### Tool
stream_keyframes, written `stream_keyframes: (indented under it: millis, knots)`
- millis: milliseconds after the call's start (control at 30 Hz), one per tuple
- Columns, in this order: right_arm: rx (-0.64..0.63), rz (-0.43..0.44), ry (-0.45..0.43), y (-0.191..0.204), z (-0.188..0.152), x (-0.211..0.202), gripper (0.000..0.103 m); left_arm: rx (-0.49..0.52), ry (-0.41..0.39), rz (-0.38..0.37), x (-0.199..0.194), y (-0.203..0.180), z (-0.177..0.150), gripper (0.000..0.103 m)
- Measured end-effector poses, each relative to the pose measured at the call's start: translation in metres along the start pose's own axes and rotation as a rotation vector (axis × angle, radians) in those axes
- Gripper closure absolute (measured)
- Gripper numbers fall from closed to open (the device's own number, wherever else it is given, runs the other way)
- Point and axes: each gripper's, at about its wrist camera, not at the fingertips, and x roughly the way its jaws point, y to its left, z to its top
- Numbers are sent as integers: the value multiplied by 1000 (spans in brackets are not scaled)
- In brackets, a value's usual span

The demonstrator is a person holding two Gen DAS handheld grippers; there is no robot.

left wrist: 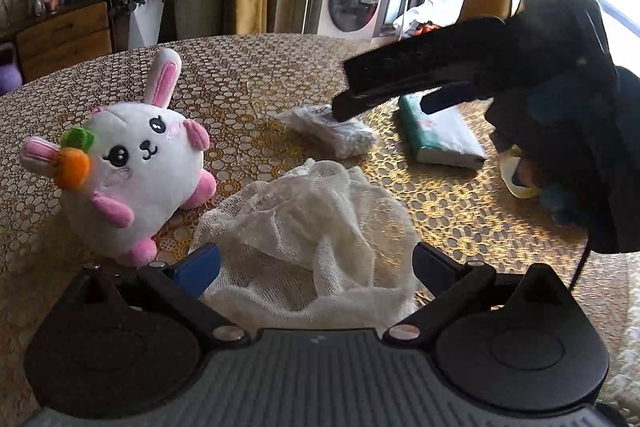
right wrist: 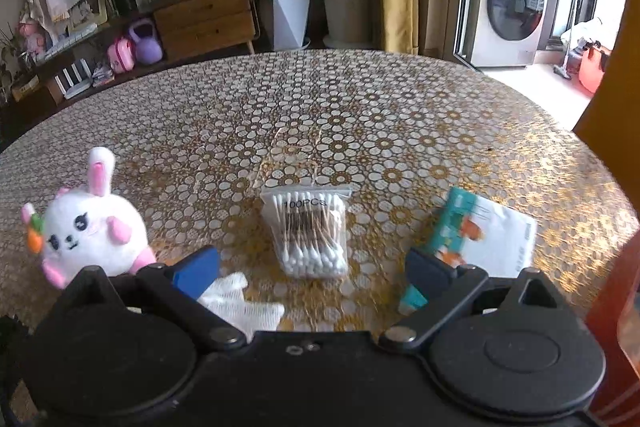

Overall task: Organize soft objects
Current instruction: 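Grasp the white mesh cloth with the left tool while the right tool grasps the cotton-swab pack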

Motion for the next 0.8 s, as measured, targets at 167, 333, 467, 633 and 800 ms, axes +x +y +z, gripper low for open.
stream_keyframes:
  millis: [167, 333, 467, 633, 800]
  knots:
    - [-4, 4, 35, 2, 5, 29, 4, -5, 29, 14, 23, 0, 1, 0]
    - [-22, -5, 64, 6, 5, 51, 10, 0, 27, 20, 34, -2, 0, 0]
    - [-31, -13, 73, 7, 6, 60, 18, 12, 25, 37, 40, -3, 0, 1]
    - [-43, -29, 73, 9, 5, 67, 21, 23, 3, 57, 42, -6, -2, 2]
    - [-62, -36, 61, 12, 6, 67, 34, 40, -11, 94, 41, -9, -1, 14]
